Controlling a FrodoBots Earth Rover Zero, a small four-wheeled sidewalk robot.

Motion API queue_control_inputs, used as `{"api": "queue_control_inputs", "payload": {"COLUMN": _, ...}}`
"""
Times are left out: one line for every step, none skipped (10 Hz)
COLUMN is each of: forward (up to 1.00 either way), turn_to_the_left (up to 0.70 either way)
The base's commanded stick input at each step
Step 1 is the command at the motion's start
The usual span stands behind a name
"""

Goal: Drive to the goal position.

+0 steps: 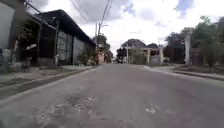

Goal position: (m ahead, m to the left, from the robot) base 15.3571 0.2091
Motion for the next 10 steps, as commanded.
{"api": "queue_control_inputs", "payload": {"forward": 1.0, "turn_to_the_left": 0.0}}
{"api": "queue_control_inputs", "payload": {"forward": 1.0, "turn_to_the_left": 0.0}}
{"api": "queue_control_inputs", "payload": {"forward": 1.0, "turn_to_the_left": 0.0}}
{"api": "queue_control_inputs", "payload": {"forward": 1.0, "turn_to_the_left": 0.0}}
{"api": "queue_control_inputs", "payload": {"forward": 1.0, "turn_to_the_left": 0.0}}
{"api": "queue_control_inputs", "payload": {"forward": 1.0, "turn_to_the_left": 0.0}}
{"api": "queue_control_inputs", "payload": {"forward": 1.0, "turn_to_the_left": 0.0}}
{"api": "queue_control_inputs", "payload": {"forward": 1.0, "turn_to_the_left": 0.0}}
{"api": "queue_control_inputs", "payload": {"forward": 1.0, "turn_to_the_left": 0.0}}
{"api": "queue_control_inputs", "payload": {"forward": 1.0, "turn_to_the_left": -0.02}}
